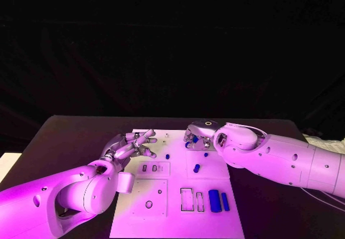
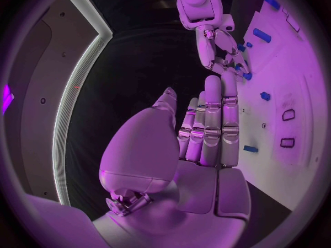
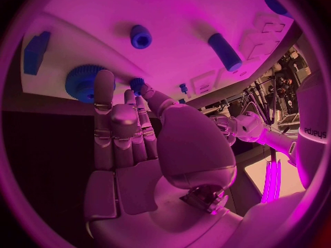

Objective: Assemble the parts on the task board

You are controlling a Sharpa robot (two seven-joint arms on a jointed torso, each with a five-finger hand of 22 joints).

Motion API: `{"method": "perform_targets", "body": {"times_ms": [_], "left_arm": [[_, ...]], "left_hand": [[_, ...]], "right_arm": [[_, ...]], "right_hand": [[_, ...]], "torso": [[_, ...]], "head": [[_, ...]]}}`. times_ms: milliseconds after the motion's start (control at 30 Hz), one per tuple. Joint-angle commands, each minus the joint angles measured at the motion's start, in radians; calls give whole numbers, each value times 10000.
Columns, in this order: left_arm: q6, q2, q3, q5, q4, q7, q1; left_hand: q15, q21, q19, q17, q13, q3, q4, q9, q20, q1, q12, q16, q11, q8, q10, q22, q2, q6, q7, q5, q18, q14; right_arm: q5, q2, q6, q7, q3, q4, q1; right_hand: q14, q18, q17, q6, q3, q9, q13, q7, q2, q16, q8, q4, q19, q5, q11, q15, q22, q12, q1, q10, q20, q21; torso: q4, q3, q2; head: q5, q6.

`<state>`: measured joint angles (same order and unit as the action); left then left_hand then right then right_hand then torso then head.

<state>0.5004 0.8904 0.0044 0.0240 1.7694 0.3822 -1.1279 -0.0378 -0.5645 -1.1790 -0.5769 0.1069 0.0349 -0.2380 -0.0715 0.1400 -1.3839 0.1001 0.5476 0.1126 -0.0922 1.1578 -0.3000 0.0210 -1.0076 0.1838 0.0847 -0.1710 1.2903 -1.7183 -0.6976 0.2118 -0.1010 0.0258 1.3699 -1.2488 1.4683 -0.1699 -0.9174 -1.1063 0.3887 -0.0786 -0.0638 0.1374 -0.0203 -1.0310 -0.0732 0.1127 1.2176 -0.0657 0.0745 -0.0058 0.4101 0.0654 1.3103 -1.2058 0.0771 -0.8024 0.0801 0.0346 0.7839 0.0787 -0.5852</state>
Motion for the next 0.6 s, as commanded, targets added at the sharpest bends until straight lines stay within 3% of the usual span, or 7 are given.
{"method": "perform_targets", "body": {"times_ms": [33, 267, 367, 600], "left_arm": [[-267, -6, 9, 20, 37, -42, -18], [-428, -24, 9, -89, 26, -88, -24], [-460, -38, 9, -118, 7, -100, -24], [-488, -45, 8, -139, -20, -118, -24]], "left_hand": [[2, -73, 27, -19, 17, -43, 9, 7, -11, 34, -56, 52, 42, 41, 42, -20, -88, -37, 52, 5, -92, -93], [0, -95, 35, -36, 20, -45, 19, 8, -11, 25, -63, 65, 45, 47, 35, -37, -90, -30, 55, 7, -92, -102], [0, -95, 35, -36, 20, -45, 19, 8, -11, 25, -63, 65, 45, 47, 35, -37, -90, -30, 55, 7, -92, -102], [-1, -118, 48, -55, 23, -45, 32, 8, -10, 12, -71, 78, 48, 53, 27, -56, -96, -25, 57, 9, -91, -114]], "right_arm": [[-358, 20, -316, -154, 2, -34, 1], [-463, 153, -660, -197, 3, -186, 4], [-475, 197, -650, -210, 4, -237, 8], [-474, 213, -617, -189, 5, -260, 12]], "right_hand": [[244, -129, -18, -74, 82, -9, 1, -1, -58, -63, -21, -25, -70, 56, -3, -49, 37, -15, 29, -62, -18, -58], [200, -129, -49, -20, 226, 15, 13, 8, -340, -115, 59, -161, -197, 91, 15, -11, 129, -44, -76, 31, 3, -192], [175, -127, -33, 43, 285, 32, 16, 25, -452, -110, 88, -229, -254, 104, 39, 9, 164, -47, -112, 118, 22, -244], [182, -128, -126, 55, 329, 36, 13, 24, -479, -193, 85, -267, -278, 101, 47, 13, 184, -39, -115, 140, 31, -274]], "torso": [[10, 13, 35], [29, 3, 80], [40, 17, 84], [56, 20, 95]], "head": [[22, -10], [27, -45], [50, -71], [42, -66]]}}
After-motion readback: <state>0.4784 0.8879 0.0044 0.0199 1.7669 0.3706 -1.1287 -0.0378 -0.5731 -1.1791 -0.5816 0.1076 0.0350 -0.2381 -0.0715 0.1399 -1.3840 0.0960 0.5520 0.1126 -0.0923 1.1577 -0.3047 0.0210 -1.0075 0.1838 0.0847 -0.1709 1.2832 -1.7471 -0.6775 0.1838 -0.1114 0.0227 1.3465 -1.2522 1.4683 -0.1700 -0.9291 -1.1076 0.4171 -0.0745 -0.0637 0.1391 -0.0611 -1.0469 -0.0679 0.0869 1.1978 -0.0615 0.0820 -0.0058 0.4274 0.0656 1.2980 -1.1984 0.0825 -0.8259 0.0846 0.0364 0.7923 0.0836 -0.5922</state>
